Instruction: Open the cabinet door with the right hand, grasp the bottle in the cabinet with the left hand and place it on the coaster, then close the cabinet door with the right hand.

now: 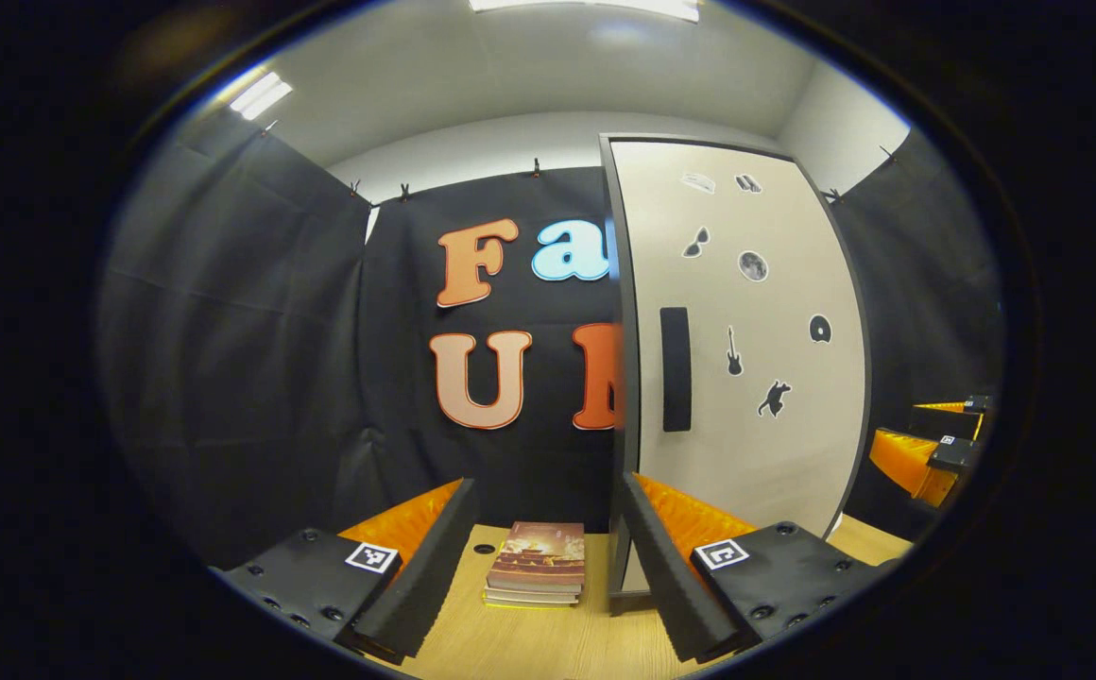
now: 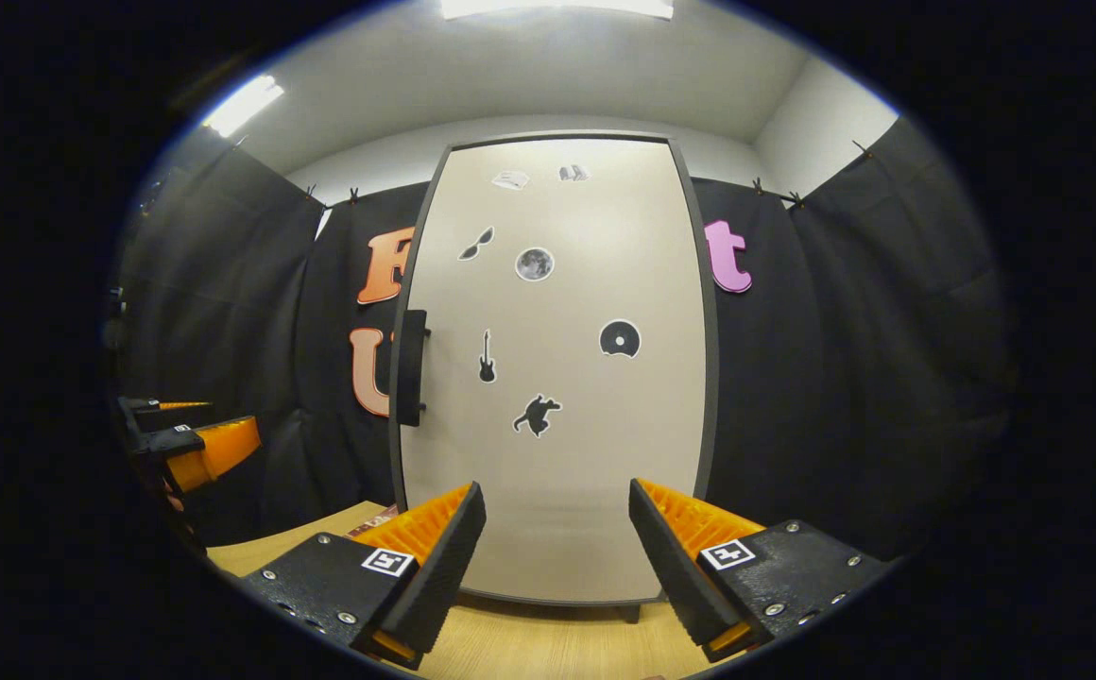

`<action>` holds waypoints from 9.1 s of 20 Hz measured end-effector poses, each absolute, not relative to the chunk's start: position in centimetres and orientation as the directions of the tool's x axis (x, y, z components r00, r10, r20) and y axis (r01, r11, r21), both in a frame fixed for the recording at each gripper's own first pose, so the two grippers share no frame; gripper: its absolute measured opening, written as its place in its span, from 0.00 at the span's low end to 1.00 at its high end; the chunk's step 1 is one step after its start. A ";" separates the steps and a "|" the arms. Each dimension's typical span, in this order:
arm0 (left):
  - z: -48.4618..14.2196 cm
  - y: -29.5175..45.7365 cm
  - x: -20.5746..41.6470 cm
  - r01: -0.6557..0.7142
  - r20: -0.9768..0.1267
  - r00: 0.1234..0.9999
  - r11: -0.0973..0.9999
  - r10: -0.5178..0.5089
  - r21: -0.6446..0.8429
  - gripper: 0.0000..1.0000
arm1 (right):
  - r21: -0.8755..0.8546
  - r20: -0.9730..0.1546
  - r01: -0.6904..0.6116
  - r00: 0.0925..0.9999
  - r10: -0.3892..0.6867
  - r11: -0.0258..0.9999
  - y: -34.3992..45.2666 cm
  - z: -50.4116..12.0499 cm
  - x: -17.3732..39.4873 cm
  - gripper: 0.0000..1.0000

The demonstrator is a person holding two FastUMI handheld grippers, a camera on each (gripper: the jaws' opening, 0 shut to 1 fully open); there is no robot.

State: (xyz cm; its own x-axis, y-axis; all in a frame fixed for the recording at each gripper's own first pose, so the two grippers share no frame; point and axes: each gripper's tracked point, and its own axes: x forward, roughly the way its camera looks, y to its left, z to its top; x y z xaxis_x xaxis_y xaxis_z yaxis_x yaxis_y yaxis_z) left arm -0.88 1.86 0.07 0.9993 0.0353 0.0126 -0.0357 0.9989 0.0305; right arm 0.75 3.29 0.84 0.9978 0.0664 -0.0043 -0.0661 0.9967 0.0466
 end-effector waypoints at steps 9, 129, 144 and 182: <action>-0.1 3.7 -1.6 -0.063 0.008 0.998 0.997 0.063 0.032 0.99 | 0.046 0.021 -0.112 0.994 0.112 0.993 5.7 1.7 0.8 0.94; -5.3 -16.0 0.3 0.346 -0.101 0.935 0.938 -0.341 0.037 0.98 | 0.518 -0.138 0.033 0.989 0.046 0.855 8.8 6.9 5.9 0.28; -4.9 -24.6 10.1 0.417 -0.115 0.901 0.908 -0.419 -0.043 0.98 | 0.518 -0.078 0.119 0.993 -0.092 0.847 3.1 7.1 2.2 0.32; -5.9 -21.6 12.3 0.346 -0.092 0.935 0.938 -0.343 0.020 0.83 | 0.338 -0.095 0.236 0.972 -0.216 0.911 -2.3 5.6 2.7 0.91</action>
